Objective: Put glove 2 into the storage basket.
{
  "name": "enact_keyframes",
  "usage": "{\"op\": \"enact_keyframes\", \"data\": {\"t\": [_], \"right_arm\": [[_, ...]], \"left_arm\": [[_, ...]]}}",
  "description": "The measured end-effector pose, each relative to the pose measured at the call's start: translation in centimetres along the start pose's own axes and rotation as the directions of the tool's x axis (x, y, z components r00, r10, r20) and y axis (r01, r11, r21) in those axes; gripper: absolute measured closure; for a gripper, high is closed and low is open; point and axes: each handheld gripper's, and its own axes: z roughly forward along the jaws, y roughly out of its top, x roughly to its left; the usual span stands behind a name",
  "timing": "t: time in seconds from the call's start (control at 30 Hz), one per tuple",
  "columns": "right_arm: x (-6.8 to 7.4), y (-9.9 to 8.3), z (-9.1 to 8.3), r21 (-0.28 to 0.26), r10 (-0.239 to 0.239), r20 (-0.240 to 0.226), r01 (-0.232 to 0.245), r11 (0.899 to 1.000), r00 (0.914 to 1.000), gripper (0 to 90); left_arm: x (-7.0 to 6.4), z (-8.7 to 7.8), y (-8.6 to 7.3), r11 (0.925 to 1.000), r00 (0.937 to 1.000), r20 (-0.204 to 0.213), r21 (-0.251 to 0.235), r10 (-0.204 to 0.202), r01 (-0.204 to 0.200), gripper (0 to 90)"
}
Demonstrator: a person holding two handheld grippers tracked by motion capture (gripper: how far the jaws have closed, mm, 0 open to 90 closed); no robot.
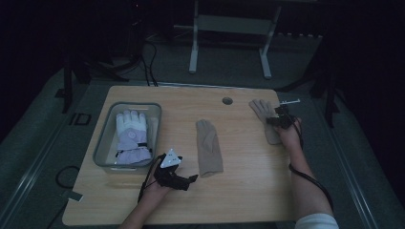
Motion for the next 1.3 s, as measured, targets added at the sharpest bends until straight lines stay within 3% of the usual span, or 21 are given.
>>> {"op": "enact_keyframes", "data": {"t": [0.17,0.27,0.3,0.43,0.6,0.7,0.77,0.9,1.0,1.3], "right_arm": [[1.5,-0.9,-2.2,-0.038,0.078,-0.025,-0.078,0.996,0.9967,79.6],[2.8,-1.6,-3.8,-0.057,0.094,-0.017,-0.095,0.994,0.9954,79.6],[3.3,-1.8,-4.4,-0.061,0.083,-0.012,-0.084,0.995,0.9965,79.6],[4.7,-2.2,-6.9,-0.093,0.116,-0.025,-0.118,0.989,0.9929,79.5],[6.8,-2.6,-9.7,-0.119,0.089,-0.017,-0.09,0.989,0.9959,79.5],[7.8,-3.3,-10.7,-0.136,0.097,-0.031,-0.101,0.986,0.9948,79.5],[8.3,-3.8,-10.9,-0.146,0.123,-0.061,-0.13,0.981,0.9906,79.5],[9.7,-5.0,-10.7,-0.151,0.12,-0.058,-0.128,0.98,0.991,79.4],[10.3,-5.9,-10.3,-0.155,0.152,-0.059,-0.159,0.975,0.9867,79.4],[11.3,-8.2,-8.0,-0.087,0.178,-0.069,-0.184,0.979,0.9816,79.0]], "left_arm": [[0.0,0.0,0.0,1.0,1.0,-0.002,-0.001,-0.003,0.003,5.0],[0.0,0.0,0.0,1.0,1.0,-0.006,-0.004,-0.001,0.001,5.0],[0.0,0.0,0.1,1.0,1.0,-0.008,-0.004,0.0,0.0,5.0],[0.0,0.0,0.1,1.0,0.9999,-0.014,-0.006,0.002,-0.002,5.0],[0.0,-0.2,0.1,0.9998,0.9998,-0.016,-0.015,0.01,-0.01,5.0],[0.0,-0.2,0.1,0.9998,0.9998,-0.017,-0.016,0.009,-0.01,5.0],[0.0,-0.3,0.2,0.9998,0.9999,-0.014,-0.019,0.009,-0.009,5.0],[0.0,-0.3,0.2,0.9997,0.9999,-0.012,-0.021,0.009,-0.009,5.0],[0.1,-0.3,0.2,0.9998,0.9999,-0.009,-0.02,0.01,-0.01,5.0],[0.0,-0.1,0.2,0.9996,0.9999,0.001,-0.025,0.011,-0.011,5.0]]}}
